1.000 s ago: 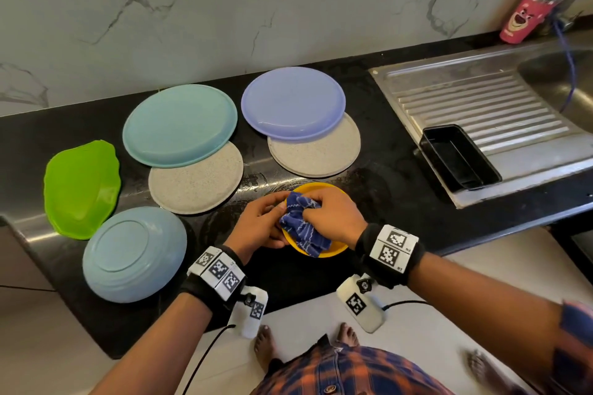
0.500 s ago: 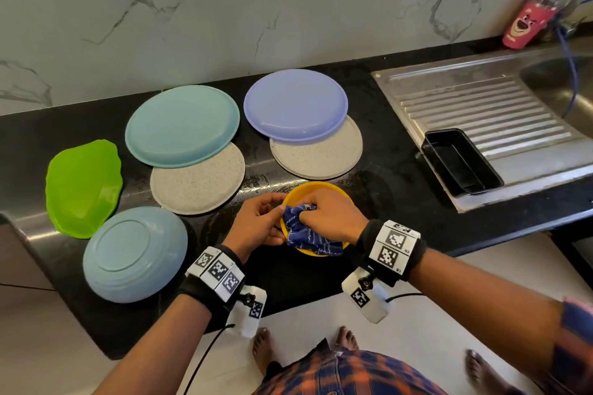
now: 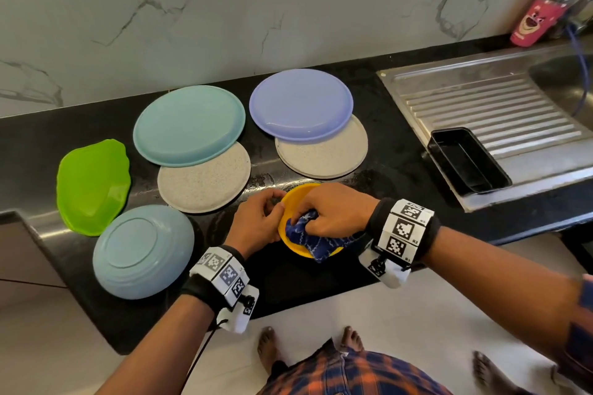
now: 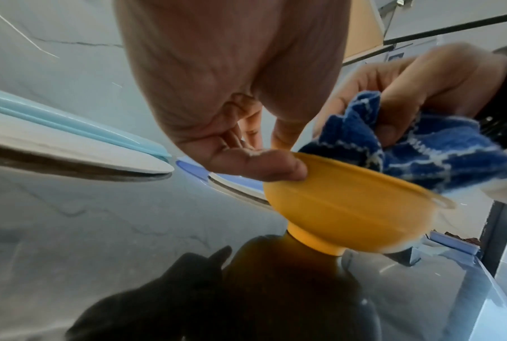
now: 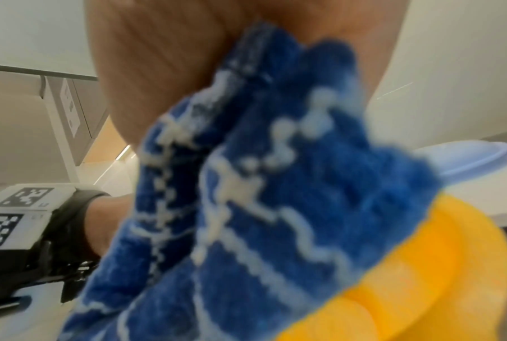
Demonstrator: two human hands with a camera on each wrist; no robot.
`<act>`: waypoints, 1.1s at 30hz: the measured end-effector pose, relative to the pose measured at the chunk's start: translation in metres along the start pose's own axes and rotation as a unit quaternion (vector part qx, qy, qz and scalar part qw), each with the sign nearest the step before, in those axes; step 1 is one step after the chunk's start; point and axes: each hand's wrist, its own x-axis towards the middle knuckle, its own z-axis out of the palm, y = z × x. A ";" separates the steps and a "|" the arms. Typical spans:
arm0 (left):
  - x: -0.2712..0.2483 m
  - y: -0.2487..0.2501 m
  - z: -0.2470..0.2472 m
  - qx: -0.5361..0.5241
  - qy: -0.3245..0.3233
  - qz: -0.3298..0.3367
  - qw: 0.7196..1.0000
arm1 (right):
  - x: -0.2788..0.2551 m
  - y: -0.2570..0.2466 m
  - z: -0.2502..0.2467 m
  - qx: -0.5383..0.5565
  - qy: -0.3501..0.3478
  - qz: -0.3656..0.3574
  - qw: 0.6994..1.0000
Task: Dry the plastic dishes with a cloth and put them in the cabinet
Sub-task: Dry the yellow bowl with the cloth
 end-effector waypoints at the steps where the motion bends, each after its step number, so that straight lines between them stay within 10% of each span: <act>1: -0.001 -0.001 0.002 0.017 0.000 0.004 1.000 | 0.001 -0.003 0.003 0.003 0.004 -0.016 1.000; 13: -0.013 0.007 0.014 0.087 0.003 0.025 0.996 | -0.004 -0.004 -0.010 -0.170 -0.164 -0.013 0.972; 22: -0.007 0.014 0.008 0.112 0.013 0.003 0.994 | 0.008 0.008 -0.013 -0.309 0.056 -0.052 0.948; 28: 0.000 0.024 0.010 0.130 0.011 0.043 0.990 | -0.003 0.020 0.033 -0.390 0.074 0.023 0.917; 33: -0.003 0.024 0.020 0.121 0.021 0.039 0.992 | -0.021 0.001 0.022 -0.223 -0.008 0.125 0.967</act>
